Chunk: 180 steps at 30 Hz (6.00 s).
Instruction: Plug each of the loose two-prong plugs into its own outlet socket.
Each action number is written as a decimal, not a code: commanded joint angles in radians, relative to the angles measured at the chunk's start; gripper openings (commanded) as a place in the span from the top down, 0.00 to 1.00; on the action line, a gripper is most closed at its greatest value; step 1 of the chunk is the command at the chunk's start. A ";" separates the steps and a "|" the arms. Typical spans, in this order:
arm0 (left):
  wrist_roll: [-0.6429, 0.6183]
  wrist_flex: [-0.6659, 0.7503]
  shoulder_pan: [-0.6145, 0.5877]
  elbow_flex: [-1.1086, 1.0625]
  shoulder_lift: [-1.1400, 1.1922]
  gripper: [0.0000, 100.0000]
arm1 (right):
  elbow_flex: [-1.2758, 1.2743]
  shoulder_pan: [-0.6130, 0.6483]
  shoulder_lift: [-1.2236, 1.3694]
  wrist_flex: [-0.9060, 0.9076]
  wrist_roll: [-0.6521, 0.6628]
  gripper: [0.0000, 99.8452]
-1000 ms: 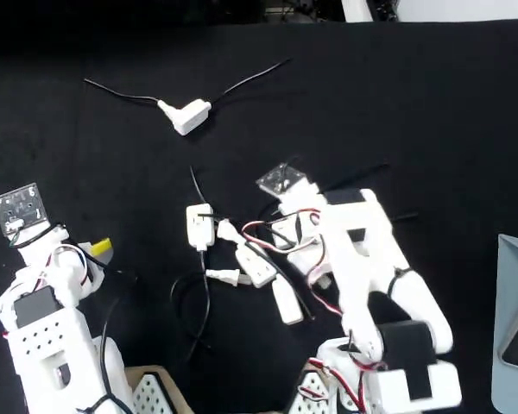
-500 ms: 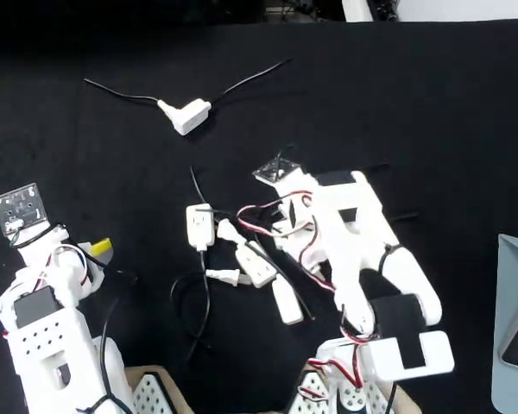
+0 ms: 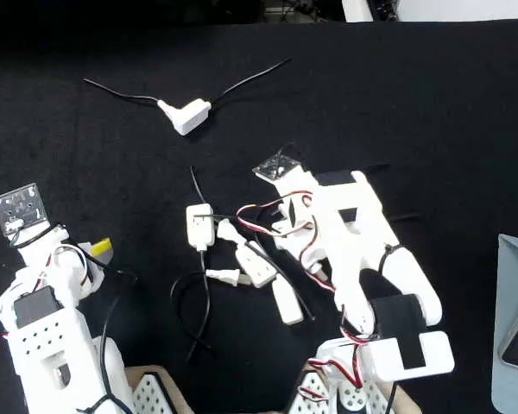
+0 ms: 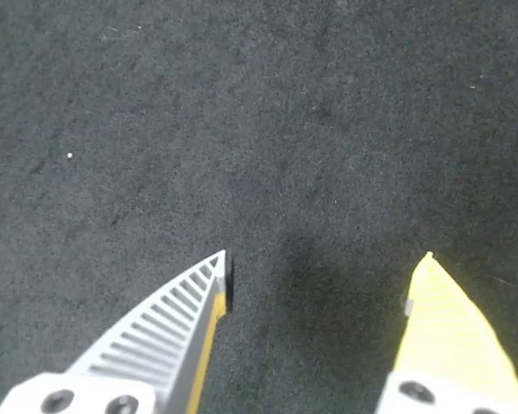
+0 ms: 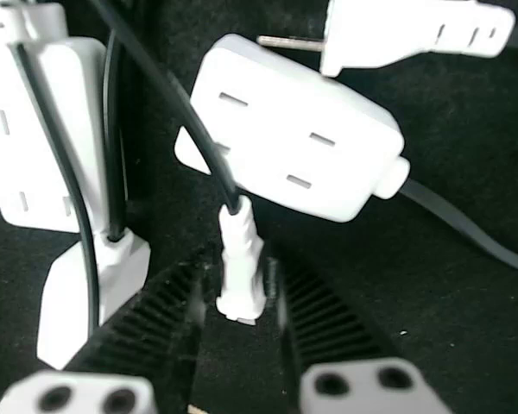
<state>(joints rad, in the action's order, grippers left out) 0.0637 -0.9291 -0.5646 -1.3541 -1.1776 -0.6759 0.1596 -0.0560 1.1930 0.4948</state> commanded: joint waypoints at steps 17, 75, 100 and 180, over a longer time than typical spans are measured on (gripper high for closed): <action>0.002 0.018 0.007 0.001 -0.012 0.67 | -0.054 0.000 -0.483 -0.037 0.086 0.99; 0.002 0.018 0.007 0.001 -0.012 0.67 | -0.937 0.146 -1.006 -0.815 -0.519 0.99; 0.002 0.018 0.007 0.001 -0.012 0.67 | -0.803 0.071 -1.001 -0.575 -0.281 0.99; 0.002 0.060 0.008 -0.022 -0.012 0.67 | 0.605 0.249 0.331 -0.657 -0.397 0.83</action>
<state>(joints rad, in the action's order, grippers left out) 0.0637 -0.8907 -0.5646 -1.3848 -1.1776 -0.1711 0.3897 0.2831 0.4657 0.1158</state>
